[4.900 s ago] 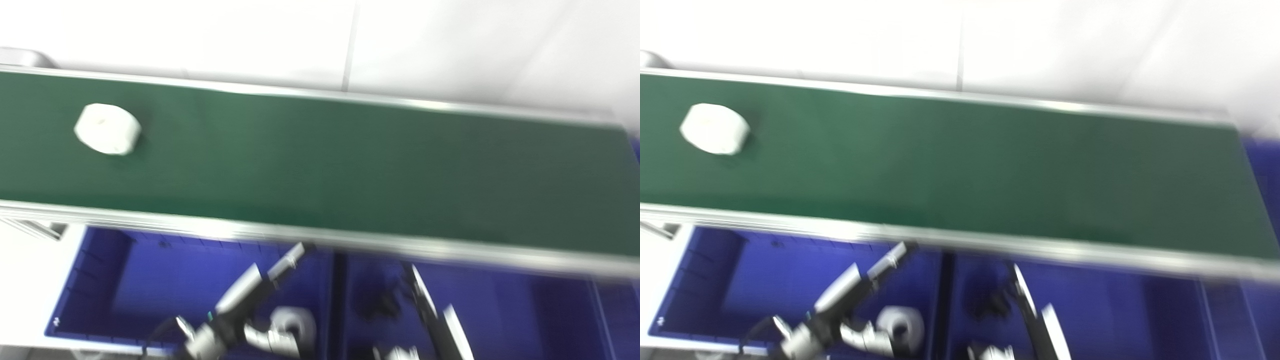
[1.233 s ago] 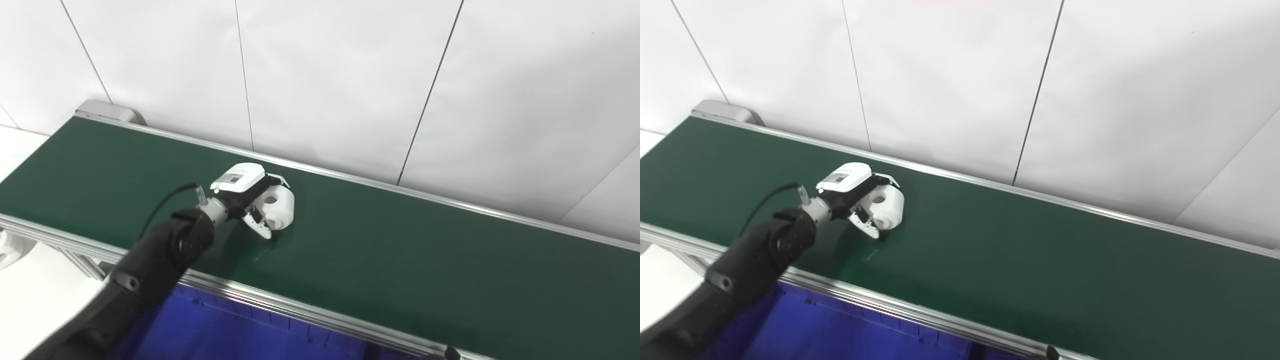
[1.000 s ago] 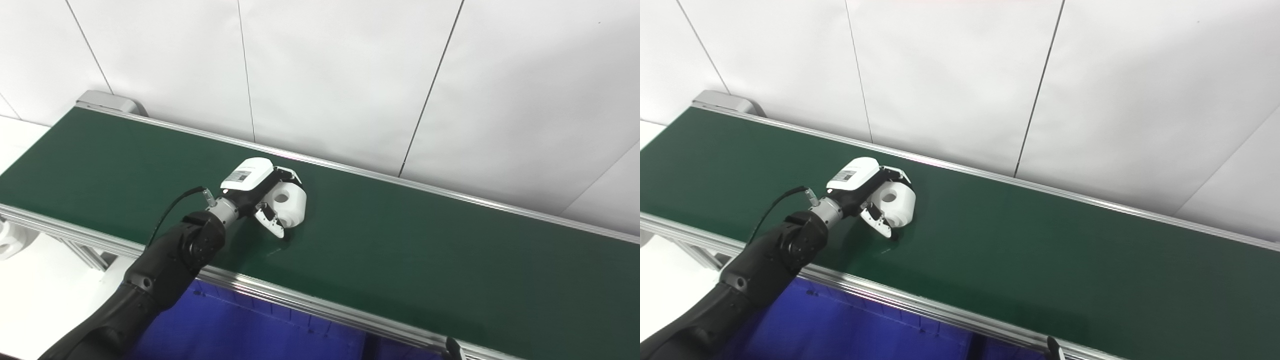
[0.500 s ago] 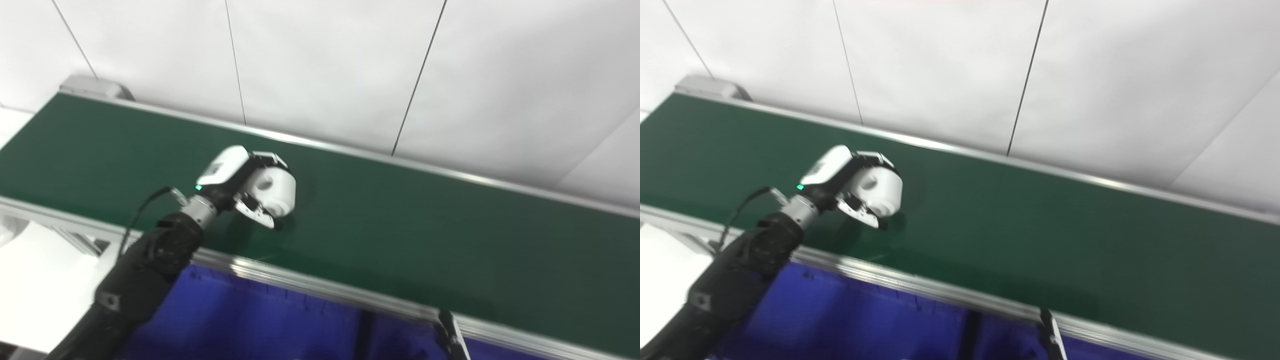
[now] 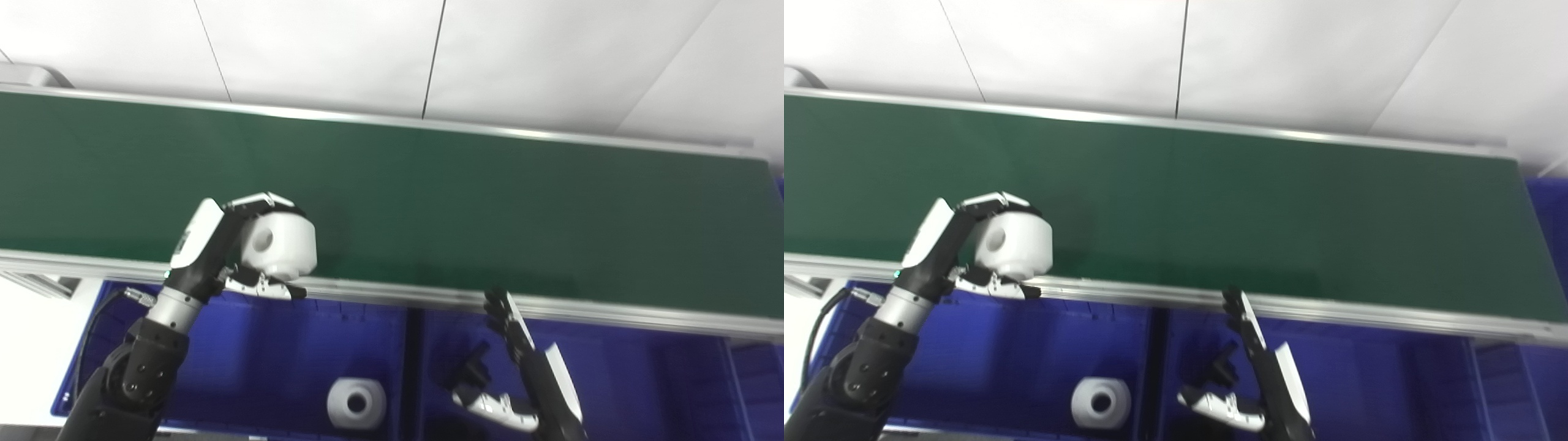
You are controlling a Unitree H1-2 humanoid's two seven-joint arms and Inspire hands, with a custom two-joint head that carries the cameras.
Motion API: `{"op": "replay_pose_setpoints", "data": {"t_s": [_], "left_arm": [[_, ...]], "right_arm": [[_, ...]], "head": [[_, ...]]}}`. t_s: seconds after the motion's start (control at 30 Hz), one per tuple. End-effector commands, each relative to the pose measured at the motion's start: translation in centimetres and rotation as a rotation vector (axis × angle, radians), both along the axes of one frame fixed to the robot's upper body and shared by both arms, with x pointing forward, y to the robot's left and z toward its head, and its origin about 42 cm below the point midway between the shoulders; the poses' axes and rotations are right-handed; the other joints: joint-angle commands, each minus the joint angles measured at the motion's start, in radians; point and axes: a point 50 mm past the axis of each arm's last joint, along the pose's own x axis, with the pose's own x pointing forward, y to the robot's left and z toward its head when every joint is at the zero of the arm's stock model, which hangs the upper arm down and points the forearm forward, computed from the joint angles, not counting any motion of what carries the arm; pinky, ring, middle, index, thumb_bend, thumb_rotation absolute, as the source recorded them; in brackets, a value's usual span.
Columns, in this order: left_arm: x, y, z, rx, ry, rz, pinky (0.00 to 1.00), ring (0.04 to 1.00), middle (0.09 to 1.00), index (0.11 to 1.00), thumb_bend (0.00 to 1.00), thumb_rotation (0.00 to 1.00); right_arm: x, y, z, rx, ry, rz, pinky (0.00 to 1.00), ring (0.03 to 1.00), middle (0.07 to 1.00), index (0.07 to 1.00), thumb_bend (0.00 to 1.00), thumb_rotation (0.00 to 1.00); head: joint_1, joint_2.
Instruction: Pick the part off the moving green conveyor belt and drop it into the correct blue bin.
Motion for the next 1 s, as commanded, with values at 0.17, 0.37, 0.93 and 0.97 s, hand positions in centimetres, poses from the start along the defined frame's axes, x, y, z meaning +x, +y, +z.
{"op": "replay_pose_setpoints", "data": {"t_s": [0.17, 0.37, 0.93, 0.97], "left_arm": [[-2.0, -1.7, 0.9, -0.014, 0.049, -0.14, 0.52, 0.49, 0.508, 0.459, 0.5, 0.0], [-3.1, -2.9, -0.1, 0.032, 0.141, -0.237, 0.51, 0.482, 0.519, 0.455, 0.5, 0.0], [-2.5, -6.2, -2.2, 0.621, 0.393, -0.377, 0.83, 0.829, 0.808, 0.739, 0.51, 0.63], [-2.5, -6.5, -2.0, 0.677, 0.395, -0.389, 0.94, 0.861, 0.837, 0.79, 0.51, 0.81]], "right_arm": [[0.0, 0.0, 1.8, 0.024, -0.016, -0.018, 0.91, 0.939, 0.96, 1.0, 0.85, 0.55], [0.3, -0.3, 2.1, 0.017, -0.012, -0.023, 0.9, 0.937, 0.958, 1.0, 0.86, 0.55], [1.5, -0.9, 2.0, 0.06, -0.013, -0.03, 0.91, 0.937, 0.95, 1.0, 0.86, 0.52], [1.5, -0.9, 2.0, 0.062, -0.013, -0.031, 0.91, 0.938, 0.95, 1.0, 0.86, 0.53]], "head": [[-0.018, 0.039], [-0.013, 0.053], [0.037, 0.054], [0.04, 0.055]]}}
